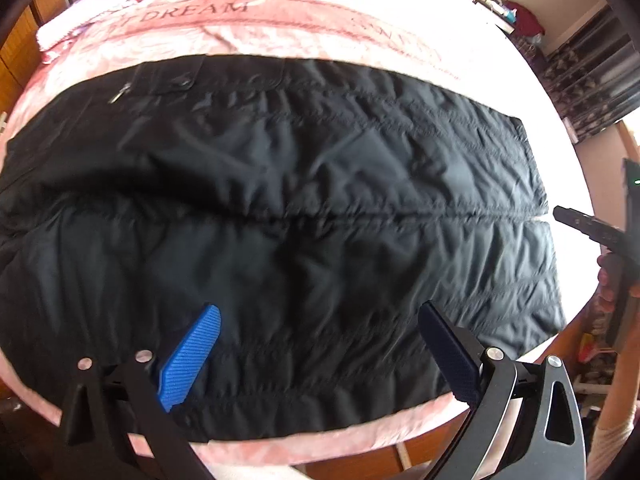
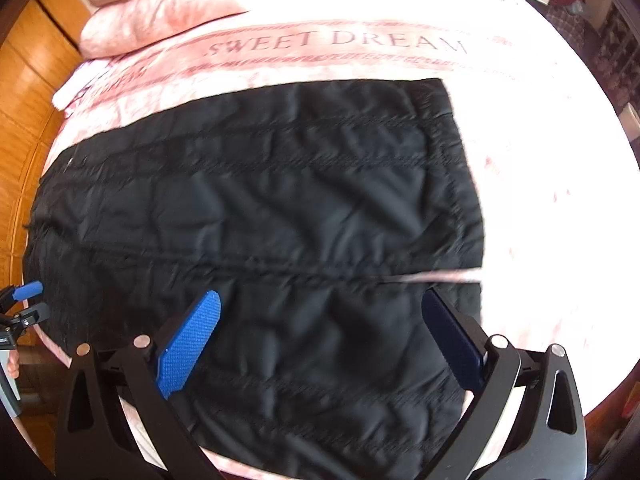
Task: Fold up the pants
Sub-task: 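Grasp the pants hem with the left tool while the right tool grasps the other hem end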
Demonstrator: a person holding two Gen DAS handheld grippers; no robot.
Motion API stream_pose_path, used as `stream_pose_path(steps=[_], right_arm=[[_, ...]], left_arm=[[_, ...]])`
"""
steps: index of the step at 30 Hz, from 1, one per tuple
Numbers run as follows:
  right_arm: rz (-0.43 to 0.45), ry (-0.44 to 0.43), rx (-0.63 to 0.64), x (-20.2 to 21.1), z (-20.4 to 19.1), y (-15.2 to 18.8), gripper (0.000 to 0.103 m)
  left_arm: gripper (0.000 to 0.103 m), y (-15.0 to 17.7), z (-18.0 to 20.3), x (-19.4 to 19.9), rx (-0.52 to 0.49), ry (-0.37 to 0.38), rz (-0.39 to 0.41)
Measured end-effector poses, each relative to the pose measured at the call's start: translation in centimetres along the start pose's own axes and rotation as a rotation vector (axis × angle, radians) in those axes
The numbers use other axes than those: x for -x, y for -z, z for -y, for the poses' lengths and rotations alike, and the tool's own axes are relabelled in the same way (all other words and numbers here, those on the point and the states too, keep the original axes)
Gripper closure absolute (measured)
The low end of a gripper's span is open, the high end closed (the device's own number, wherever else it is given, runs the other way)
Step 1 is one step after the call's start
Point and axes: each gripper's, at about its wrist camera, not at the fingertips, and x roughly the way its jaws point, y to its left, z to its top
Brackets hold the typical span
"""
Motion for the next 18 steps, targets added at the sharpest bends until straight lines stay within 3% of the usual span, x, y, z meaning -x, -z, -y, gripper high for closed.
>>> stream_pose_path(steps=[3,5,9,10,13,14,16,18], right_arm=[[-0.011,0.024,-0.074,-1.9,5.2,-5.2,0.002],[-0.032,0.068,-0.098,-3.6,8.2,-8.4,0.002],[-0.064,0.062,-0.104,-7.1,11.3,-12.4,0.003],[-0.067,0.024,-0.096,-7.8,11.4,-13.0,0.003],[-0.076,0.016,-0.066,-9.4,10.7,-13.8,0.005],[-0.077,0.021,-0.047,-10.0,10.3,-14.1,0.011],[-0.076,0.041,-0.011,-10.5,9.2,-14.0,0.034],[-0.05,0.031,0.038,-10.0,7.8,-13.3,0.056]], left_arm=[[0.004,-4.9,0.7,-1.4,-0.052,0.097,0.044],[0.004,-7.5,1.0,-2.4,-0.047,0.081,0.061],[0.004,-11.9,1.9,-5.5,-0.059,0.061,-0.048],[0.004,-12.8,2.4,-6.4,-0.092,0.061,-0.064],[0.004,-14.0,3.4,-8.2,-0.15,0.044,-0.097],[0.004,-14.3,3.5,-8.8,-0.147,0.049,-0.105],[0.009,-15.5,3.5,-10.1,-0.137,0.056,-0.11],[0.037,-16.2,3.6,-10.3,-0.165,0.042,-0.088]])
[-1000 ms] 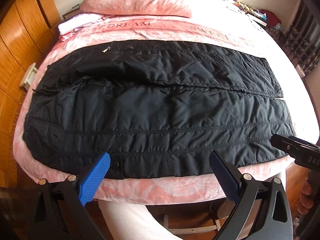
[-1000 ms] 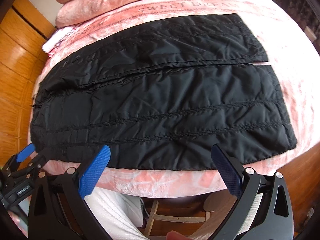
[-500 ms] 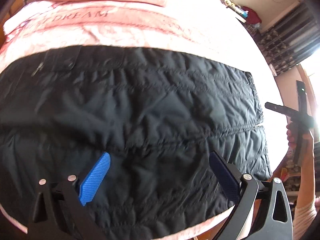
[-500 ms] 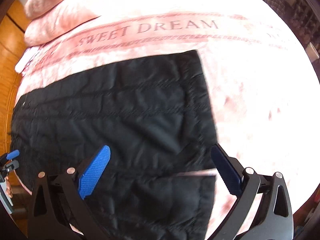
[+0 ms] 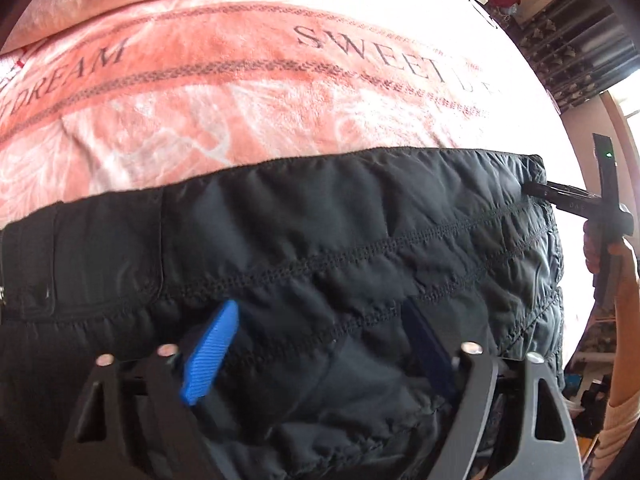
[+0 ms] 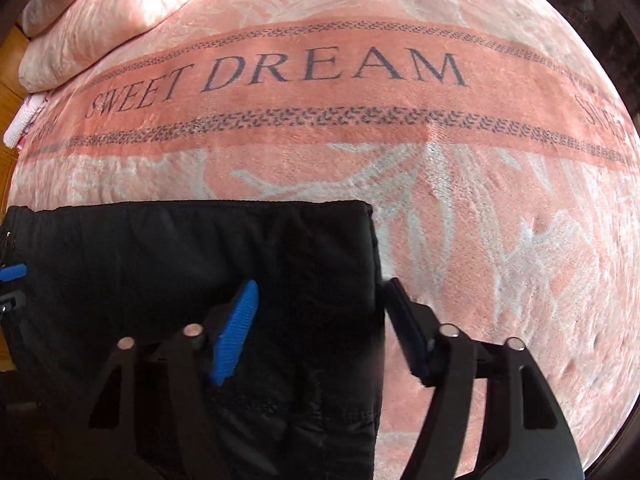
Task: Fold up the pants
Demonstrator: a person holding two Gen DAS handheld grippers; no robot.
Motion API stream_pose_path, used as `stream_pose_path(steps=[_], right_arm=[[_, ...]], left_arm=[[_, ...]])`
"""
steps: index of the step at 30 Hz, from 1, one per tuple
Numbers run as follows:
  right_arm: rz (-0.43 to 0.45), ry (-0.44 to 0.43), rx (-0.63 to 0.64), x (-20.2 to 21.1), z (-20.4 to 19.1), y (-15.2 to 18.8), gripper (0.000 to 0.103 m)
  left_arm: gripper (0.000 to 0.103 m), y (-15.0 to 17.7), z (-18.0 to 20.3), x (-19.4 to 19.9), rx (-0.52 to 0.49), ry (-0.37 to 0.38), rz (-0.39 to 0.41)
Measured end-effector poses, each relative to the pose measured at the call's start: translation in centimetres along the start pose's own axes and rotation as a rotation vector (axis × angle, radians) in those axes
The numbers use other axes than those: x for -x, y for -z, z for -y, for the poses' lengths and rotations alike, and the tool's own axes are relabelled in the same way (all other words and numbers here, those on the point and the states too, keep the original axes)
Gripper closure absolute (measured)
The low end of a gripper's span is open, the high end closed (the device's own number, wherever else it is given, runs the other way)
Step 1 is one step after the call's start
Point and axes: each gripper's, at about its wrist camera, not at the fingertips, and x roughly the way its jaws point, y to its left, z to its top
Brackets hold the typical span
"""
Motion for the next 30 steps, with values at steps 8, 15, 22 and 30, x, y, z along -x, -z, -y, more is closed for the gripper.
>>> stream_pose_path(steps=[8,15,22,30], right_arm=[[0.209,-0.097,0.154,7.6,-1.3,3.2,0.093],[0.399,-0.318,0.225,14.7,-0.4,5.6,0.093],[0.424,-0.336,0.255,15.1,0.0,6.7,0.093],[0.455,-0.409,0.212,15.5,1.2,6.6,0.093]], left_arm=[[0.045,-3.8,0.7,0.0,-0.147,0.142,0.043],[0.022,-8.2,4.1,0.6,-0.352,0.249,0.095],[0.021,-9.1,6.1,-0.7,-0.472,0.36,-0.035],[0.033,-9.6,5.5,-2.5,-0.456,0.374,-0.113]])
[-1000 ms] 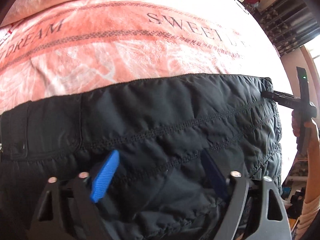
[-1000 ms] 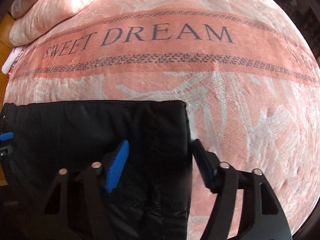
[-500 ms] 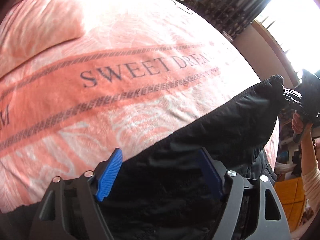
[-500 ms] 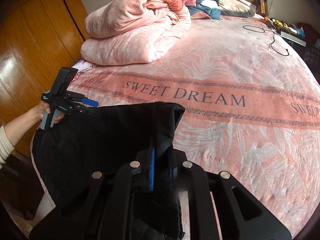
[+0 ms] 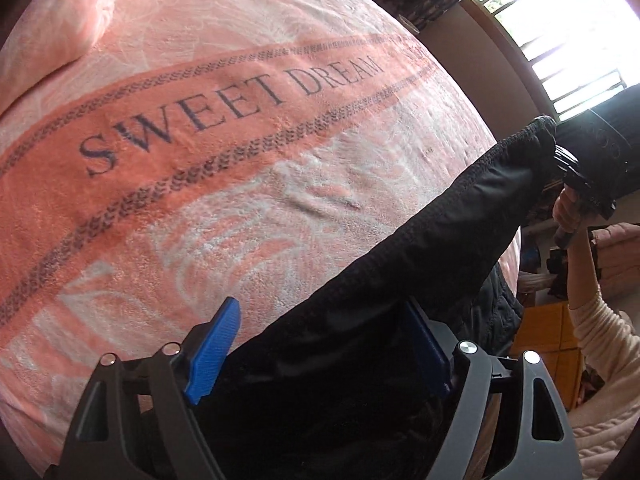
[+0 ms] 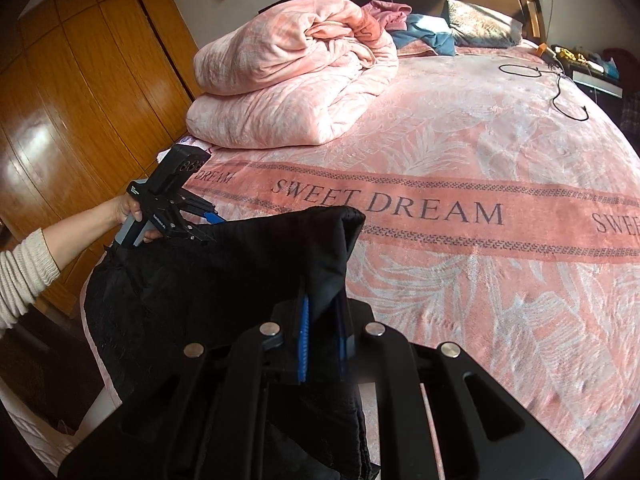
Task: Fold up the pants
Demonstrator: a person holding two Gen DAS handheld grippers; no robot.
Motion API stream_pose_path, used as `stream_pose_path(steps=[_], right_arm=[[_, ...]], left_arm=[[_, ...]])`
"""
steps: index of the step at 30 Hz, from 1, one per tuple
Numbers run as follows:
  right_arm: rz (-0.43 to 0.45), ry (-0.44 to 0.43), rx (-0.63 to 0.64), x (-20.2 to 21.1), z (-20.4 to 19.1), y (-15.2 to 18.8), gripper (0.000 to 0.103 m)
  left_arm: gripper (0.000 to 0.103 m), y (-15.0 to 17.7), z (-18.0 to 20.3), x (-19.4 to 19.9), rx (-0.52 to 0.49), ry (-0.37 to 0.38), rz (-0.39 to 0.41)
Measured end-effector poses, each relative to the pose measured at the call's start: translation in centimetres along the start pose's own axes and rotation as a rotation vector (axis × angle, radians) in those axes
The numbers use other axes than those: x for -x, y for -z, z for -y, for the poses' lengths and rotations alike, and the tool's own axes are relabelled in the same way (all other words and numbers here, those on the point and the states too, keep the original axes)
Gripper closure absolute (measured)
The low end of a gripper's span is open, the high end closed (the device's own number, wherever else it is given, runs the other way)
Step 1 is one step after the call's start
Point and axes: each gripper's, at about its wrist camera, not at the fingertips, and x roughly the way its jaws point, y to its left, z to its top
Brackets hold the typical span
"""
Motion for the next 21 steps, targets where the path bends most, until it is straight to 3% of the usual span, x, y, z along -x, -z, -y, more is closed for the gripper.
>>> stream_pose_path(steps=[1,3,5,10,16,21], right_arm=[[-0.001,0.004,-0.007,-0.1,0.1,-0.1,0.093],[-0.006,0.024,-0.011,-0.4,0.3,-0.2,0.093],[-0.004,0.02,-0.034,-0.6,0.6,-0.2,0.093],[0.022,0.064,-0.066,-0.6,0.4,-0.6,0.093],[0.122,0.081,-0.077,2.1,-1.7,-0.6,0.093],[0.155,0.078,-0.077,4.6,-3.9,3.2,0.092]], left_arm=[[0.045,0.2,0.3,0.2,-0.015,0.013,0.004],[0.083,0.6,0.8,0.3,-0.062,-0.022,-0.001],[0.093,1.5,1.2,0.4,-0.074,-0.025,-0.007],[0.096,3.0,3.3,3.5,-0.089,-0.113,0.137],[0.096,7.9,12.7,8.4,-0.192,-0.461,0.367],[0.096,14.0,19.1,7.4,-0.219,-0.6,0.414]])
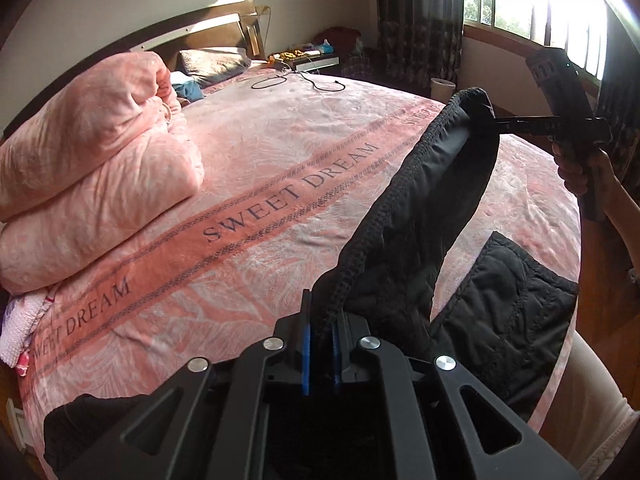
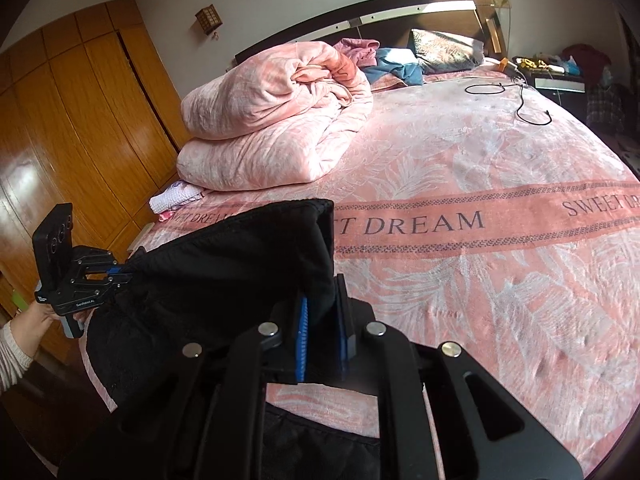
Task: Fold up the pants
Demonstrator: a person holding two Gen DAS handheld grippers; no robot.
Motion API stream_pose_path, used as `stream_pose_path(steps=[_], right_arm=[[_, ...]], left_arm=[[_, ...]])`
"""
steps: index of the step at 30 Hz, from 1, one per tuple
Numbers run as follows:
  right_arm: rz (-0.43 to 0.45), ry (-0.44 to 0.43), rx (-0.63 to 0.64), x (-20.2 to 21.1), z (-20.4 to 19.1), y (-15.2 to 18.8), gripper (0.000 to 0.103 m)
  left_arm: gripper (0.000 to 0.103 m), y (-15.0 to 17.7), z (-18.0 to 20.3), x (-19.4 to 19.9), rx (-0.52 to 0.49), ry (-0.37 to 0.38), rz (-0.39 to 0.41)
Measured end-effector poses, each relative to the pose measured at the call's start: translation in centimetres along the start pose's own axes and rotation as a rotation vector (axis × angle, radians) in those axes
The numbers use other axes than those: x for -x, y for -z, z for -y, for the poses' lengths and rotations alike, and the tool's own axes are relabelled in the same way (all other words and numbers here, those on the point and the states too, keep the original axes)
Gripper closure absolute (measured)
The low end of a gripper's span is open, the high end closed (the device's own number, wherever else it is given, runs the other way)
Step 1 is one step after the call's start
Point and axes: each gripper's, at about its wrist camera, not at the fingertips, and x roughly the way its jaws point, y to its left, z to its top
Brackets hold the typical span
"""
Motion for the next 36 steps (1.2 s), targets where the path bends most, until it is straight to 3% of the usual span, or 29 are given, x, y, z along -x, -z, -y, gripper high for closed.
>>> stream_pose_path(steps=[5,11,14,19,27,31,32,35,36], right_arm=[[-0.04,0.036,0.011,2.6,-1.5,5.8,0.092],[-0.081,0.049,-0.033,5.1,-2.1,11.7,0.093],[-0.103,0.057,-0.049,5.6,-2.4,13.8,0.093],[-0.142,0.085,-0.06,6.3,-2.5,16.5,0.094],[-0.259,0.18,-0.056,6.3,-1.4,20.4,0.095],[-0.321,0.201,-0.062,5.5,-0.9,22.3,0.095],[-0.339,0.214,-0.049,5.2,-1.0,22.7,0.095],[-0.362,0.237,-0.032,5.1,-1.2,23.5,0.094],[-0.365,0.249,-0.031,5.3,-1.2,23.4,0.086]], left_arm=[[0.096,4.8,5.8,1.9,-0.063,-0.147,0.049],[0.095,9.0,10.3,4.5,-0.073,-0.226,0.102],[0.094,11.3,12.0,4.7,0.001,-0.179,0.07],[0.092,14.2,14.6,3.8,0.039,-0.163,0.02],[0.09,17.0,16.9,1.2,0.143,-0.041,-0.064],[0.085,18.3,17.3,-0.4,0.17,-0.016,-0.12],[0.079,18.4,17.3,-0.5,0.174,-0.009,-0.126],[0.028,18.6,16.9,0.6,0.203,0.035,-0.122],[0.027,18.8,16.7,1.3,0.222,0.06,-0.103]])
